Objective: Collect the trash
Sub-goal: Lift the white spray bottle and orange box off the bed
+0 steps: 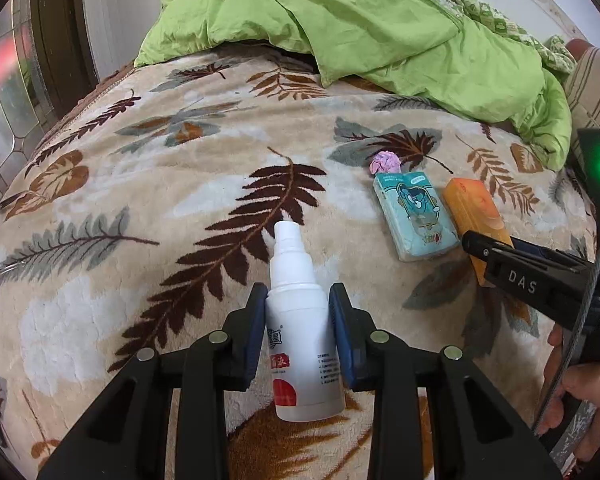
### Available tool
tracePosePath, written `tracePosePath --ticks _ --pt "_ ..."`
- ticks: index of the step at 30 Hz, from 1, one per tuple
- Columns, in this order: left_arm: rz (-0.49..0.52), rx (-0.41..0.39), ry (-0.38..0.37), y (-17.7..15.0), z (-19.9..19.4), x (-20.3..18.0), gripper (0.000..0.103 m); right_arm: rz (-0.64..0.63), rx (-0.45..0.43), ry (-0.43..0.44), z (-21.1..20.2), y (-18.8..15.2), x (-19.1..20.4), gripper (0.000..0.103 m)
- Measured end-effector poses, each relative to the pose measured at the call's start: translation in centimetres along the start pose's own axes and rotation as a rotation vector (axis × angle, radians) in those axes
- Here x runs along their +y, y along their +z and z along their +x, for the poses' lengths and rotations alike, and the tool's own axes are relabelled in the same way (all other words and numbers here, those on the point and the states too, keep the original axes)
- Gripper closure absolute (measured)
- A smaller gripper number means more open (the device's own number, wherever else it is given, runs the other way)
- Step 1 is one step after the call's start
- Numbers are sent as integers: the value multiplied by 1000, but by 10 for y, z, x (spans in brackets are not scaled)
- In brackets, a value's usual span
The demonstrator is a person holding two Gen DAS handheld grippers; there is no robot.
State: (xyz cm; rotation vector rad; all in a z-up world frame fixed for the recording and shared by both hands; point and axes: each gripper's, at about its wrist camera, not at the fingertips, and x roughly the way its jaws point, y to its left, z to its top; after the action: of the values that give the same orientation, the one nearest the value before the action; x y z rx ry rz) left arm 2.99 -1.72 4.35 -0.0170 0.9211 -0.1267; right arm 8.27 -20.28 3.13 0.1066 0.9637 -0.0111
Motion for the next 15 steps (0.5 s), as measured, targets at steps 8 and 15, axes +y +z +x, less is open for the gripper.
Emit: tracePosePath --ticks 8,15 --pt "36 -60 22 -7 -18 -10 73 33 -102 30 -56 -34 1 53" --pt "83 -144 42 -27 -58 -25 73 86 -186 62 -125 -86 -7 53"
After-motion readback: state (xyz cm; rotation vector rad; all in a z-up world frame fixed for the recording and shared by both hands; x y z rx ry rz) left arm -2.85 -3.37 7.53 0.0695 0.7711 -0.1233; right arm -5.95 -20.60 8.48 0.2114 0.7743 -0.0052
